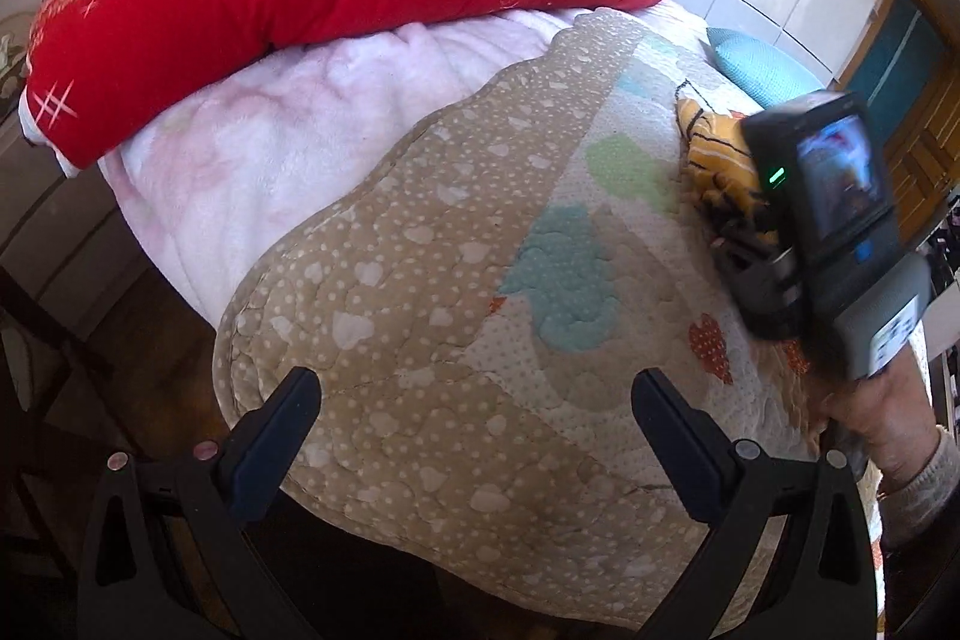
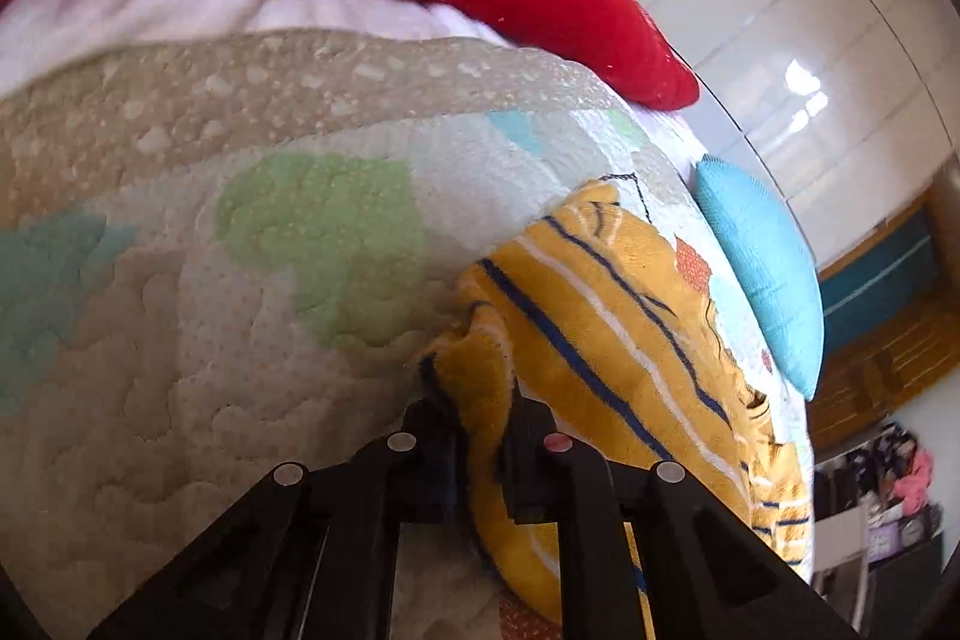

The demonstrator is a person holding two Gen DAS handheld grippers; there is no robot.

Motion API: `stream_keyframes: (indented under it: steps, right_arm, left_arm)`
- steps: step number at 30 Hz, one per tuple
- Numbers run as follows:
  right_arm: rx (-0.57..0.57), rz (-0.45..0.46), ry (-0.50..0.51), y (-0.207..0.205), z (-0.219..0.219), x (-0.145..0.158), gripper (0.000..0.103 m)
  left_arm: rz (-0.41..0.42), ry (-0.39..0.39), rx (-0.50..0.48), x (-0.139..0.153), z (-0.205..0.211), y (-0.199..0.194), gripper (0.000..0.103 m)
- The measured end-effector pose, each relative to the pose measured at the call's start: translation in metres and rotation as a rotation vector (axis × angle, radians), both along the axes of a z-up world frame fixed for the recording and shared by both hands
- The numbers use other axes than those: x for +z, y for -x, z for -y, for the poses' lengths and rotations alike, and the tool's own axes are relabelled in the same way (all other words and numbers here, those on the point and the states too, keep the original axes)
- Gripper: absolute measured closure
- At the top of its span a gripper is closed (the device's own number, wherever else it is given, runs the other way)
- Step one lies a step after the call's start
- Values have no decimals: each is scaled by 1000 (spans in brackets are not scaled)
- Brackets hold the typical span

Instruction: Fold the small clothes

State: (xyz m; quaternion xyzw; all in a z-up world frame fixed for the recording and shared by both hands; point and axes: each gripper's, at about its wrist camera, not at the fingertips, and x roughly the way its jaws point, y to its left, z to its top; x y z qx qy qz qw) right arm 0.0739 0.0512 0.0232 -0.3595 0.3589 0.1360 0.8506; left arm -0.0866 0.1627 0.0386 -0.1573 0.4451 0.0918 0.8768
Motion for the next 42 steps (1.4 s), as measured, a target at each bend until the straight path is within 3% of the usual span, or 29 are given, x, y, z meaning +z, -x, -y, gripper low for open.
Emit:
stream_keyframes:
  steps: [3, 8, 11, 15, 19, 27, 31, 34, 37, 39, 42]
  right_arm:
    - [-137, 29, -207, -18, 53, 51, 95]
    - [-446, 92, -596, -35, 210, 129, 96]
    - [-626, 113, -712, -12, 305, 128, 96]
    - [-788, 6, -742, 20, 385, 77, 96]
    - [-812, -71, -871, 55, 413, 40, 96]
    - [-755, -45, -858, 60, 416, 35, 93]
    - [-777, -47, -851, 61, 433, 25, 61]
    - [-801, -33, -944, 74, 457, 18, 49]
    - [-832, -46, -1054, 83, 482, 6, 47]
    - [-827, -50, -1126, 86, 493, -1, 47]
    - [-827, -37, -1156, 88, 495, -5, 47]
  left_arm:
    - [-2, -20, -20, 6, 11, -3, 0]
    - [7, -36, -75, 14, 39, -10, 0]
    - [5, -51, -133, 15, 64, -17, 0]
    - [-18, -54, -223, 11, 103, -30, 0]
    - [-15, -60, -317, 13, 144, -37, 0]
    - [19, -149, -444, 23, 203, -50, 0]
    - [15, -147, -481, 19, 223, -59, 0]
    - [20, -172, -496, 5, 235, -63, 0]
    - [-27, -216, -497, -21, 245, -67, 0]
    - [-95, -203, -501, -42, 247, -71, 0]
    - [-63, -181, -478, -47, 243, -68, 0]
